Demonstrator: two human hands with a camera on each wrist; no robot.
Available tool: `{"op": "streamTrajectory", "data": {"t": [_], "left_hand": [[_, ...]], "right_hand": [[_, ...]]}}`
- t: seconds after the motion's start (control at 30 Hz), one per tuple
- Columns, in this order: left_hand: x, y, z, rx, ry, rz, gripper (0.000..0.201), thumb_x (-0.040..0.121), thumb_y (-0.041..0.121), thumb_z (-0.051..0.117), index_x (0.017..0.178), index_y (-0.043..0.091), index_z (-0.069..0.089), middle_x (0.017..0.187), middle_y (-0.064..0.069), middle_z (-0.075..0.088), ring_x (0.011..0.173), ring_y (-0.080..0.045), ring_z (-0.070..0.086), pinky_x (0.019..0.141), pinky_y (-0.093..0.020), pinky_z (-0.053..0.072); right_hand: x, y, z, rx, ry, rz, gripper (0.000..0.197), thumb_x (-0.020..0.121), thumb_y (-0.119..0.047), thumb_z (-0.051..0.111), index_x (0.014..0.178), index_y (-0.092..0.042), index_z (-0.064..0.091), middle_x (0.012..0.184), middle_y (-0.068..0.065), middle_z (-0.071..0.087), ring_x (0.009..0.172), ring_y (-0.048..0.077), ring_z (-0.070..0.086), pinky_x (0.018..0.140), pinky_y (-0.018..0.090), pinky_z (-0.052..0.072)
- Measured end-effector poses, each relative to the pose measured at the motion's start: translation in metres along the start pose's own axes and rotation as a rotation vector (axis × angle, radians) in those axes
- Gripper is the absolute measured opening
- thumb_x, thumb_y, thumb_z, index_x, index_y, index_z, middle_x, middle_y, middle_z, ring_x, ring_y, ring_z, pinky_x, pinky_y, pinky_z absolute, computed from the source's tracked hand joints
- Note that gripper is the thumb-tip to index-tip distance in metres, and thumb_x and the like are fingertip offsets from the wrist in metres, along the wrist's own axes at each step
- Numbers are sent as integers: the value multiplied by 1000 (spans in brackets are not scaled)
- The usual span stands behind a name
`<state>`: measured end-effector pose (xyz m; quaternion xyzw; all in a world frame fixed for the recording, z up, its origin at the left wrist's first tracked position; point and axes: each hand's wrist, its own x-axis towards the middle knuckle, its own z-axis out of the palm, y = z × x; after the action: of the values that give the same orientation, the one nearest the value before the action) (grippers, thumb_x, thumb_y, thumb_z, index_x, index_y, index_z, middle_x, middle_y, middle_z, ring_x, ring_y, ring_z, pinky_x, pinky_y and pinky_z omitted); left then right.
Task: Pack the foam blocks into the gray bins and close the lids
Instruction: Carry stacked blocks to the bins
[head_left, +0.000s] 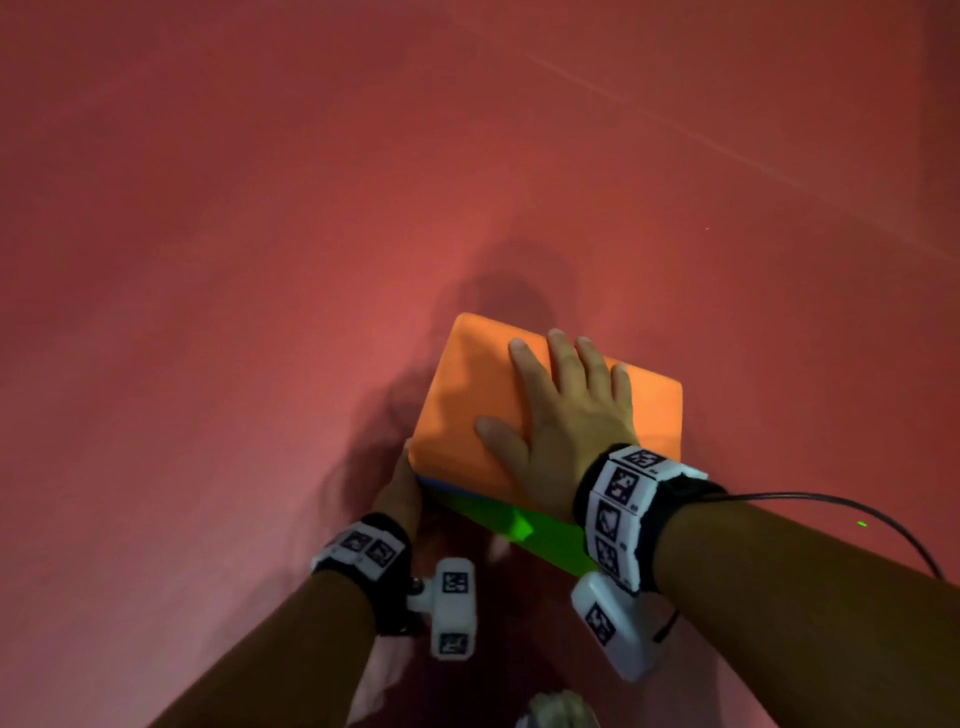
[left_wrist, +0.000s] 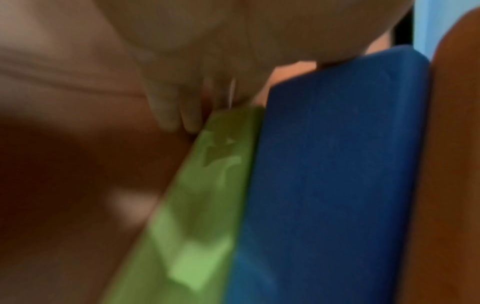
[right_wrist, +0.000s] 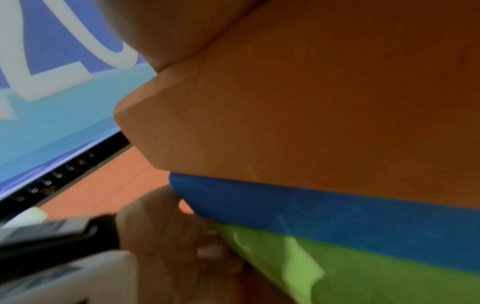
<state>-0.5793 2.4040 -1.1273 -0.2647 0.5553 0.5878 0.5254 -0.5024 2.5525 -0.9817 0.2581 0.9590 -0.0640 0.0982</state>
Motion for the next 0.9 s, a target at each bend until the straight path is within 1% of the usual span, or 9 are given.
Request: {"op": "streamTrajectory", "data": {"t": [0.13, 0.23, 0.3, 0.43, 0.6, 0.7, 0.77, 0.83, 0.9], "left_hand": [[-20, 2, 30, -230, -103, 5, 72, 81, 76, 46, 108, 14, 70, 107, -19, 71, 100, -33, 68, 98, -48, 47], [-22, 2, 30, -295, -120, 47, 67, 90, 69, 36, 70, 14, 70, 71, -14, 71, 67, -21, 69, 73, -37, 50], [-28, 0, 31, -311, -128, 51, 64, 89, 69, 38, 88, 14, 70, 90, -14, 74, 84, -28, 69, 69, -37, 52], [-64, 5, 24, -306, -204, 91, 60, 94, 60, 33, 102, 11, 66, 83, -16, 75, 69, -28, 73, 47, -32, 56], [-131, 65, -20, -285, -55, 316, 74, 75, 70, 54, 129, 20, 59, 121, -19, 66, 104, -35, 67, 80, -46, 56], [-204, 112, -61, -252, 109, 523, 76, 65, 65, 65, 131, 29, 55, 120, -11, 68, 105, -31, 67, 71, -42, 57], [-260, 134, -88, -217, 151, 676, 55, 73, 51, 69, 124, 30, 59, 110, -2, 73, 95, -24, 70, 62, -34, 57], [-320, 153, -119, -213, 208, 843, 25, 86, 28, 65, 112, 28, 63, 94, 4, 75, 82, -18, 71, 54, -28, 55], [-371, 167, -146, -244, 238, 946, 27, 89, 18, 65, 115, 22, 64, 100, -3, 75, 85, -22, 73, 62, -37, 60]], "right_hand": [[30, 21, -13, 145, -1, 44, 96, 68, -84, 17, 150, -35, 20, 159, 1, 21, 146, 27, 15, 118, 51, 14], [41, 42, -30, 314, 28, 171, 81, 71, -83, 38, 137, -36, 40, 143, 2, 41, 136, 29, 31, 114, 45, 25], [41, 51, -38, 377, -8, 299, 68, 73, -81, 44, 129, -41, 47, 133, 3, 42, 126, 31, 37, 110, 45, 30], [38, 42, -54, 633, -164, 381, 82, 64, -85, 39, 130, -40, 53, 134, 5, 49, 123, 30, 49, 109, 45, 35], [46, -26, -90, 939, -91, 202, 53, 96, -53, 41, 136, -20, 53, 140, 5, 53, 126, 21, 50, 104, 27, 34], [50, -86, -148, 929, -104, 13, 51, 102, -48, 29, 141, -19, 47, 149, 7, 43, 136, 21, 41, 109, 27, 29], [46, -124, -190, 1005, -88, -45, 52, 103, -47, 29, 143, -17, 45, 151, 8, 41, 137, 21, 40, 111, 29, 30], [30, -171, -229, 1060, -61, -115, 52, 103, -46, 32, 142, -14, 47, 148, 8, 45, 134, 23, 43, 101, 25, 36], [17, -219, -254, 1135, -48, -128, 56, 97, -55, 36, 133, -16, 56, 137, 9, 56, 122, 25, 54, 95, 28, 41]]}}
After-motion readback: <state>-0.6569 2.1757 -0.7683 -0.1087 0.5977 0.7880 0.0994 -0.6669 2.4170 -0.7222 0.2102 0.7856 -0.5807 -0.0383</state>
